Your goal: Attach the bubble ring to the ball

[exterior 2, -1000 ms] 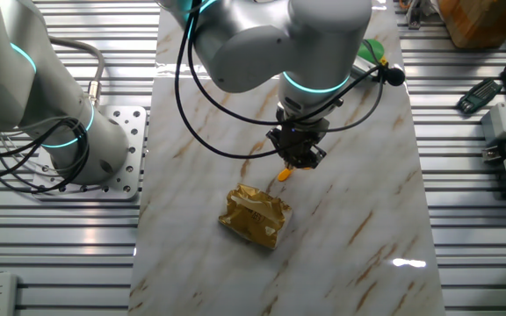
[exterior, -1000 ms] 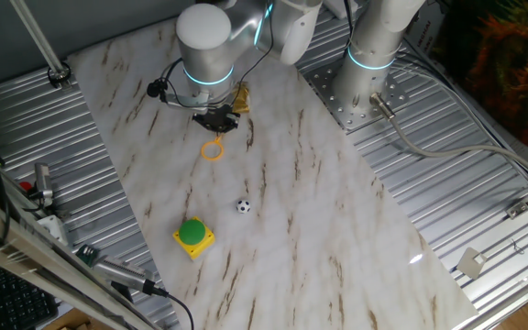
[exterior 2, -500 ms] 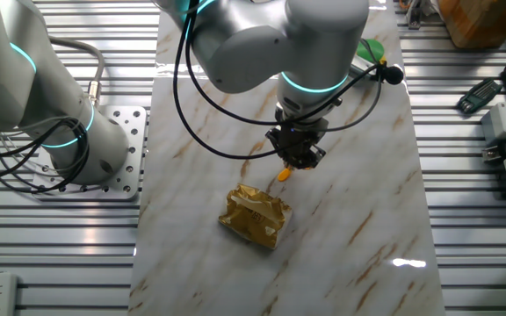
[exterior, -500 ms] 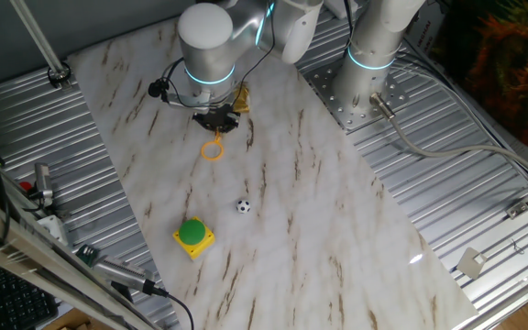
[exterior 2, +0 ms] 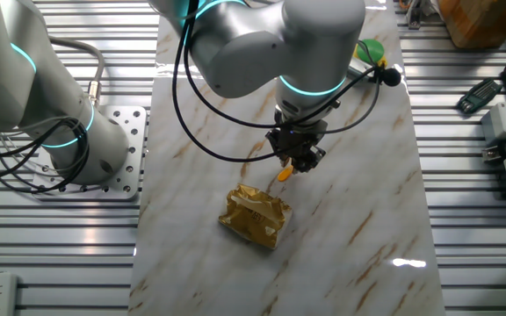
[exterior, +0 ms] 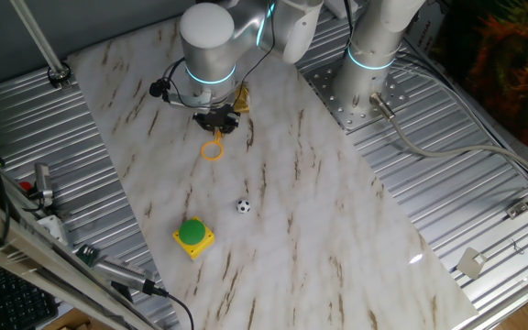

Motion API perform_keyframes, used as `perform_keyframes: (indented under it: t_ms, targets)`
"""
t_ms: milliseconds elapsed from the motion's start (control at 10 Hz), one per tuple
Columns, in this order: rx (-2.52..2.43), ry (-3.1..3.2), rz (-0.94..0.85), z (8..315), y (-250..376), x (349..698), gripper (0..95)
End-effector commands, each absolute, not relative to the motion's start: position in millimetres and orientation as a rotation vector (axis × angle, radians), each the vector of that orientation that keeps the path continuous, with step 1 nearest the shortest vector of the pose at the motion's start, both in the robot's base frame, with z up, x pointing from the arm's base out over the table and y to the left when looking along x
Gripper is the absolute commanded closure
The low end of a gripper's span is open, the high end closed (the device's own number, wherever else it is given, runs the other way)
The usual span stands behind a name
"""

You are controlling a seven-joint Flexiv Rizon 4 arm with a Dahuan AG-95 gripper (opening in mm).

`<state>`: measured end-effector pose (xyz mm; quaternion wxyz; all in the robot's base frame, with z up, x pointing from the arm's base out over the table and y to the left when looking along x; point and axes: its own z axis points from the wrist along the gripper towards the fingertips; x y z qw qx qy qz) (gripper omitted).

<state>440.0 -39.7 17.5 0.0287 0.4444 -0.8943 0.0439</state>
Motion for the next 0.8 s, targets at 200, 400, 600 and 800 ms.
perform_keyframes:
  t_ms: [200,400,600,800]
  targets:
    - [1.373,-2.761,0.138,17.3,-40.1,439.9,76.0]
    - [1.372,-2.764,0.138,16.7,-40.1,440.1,76.0]
    - [1.368,-2.768,0.139,16.3,-40.2,440.4,76.0]
    - [1.366,-2.772,0.141,15.6,-40.3,440.7,76.0]
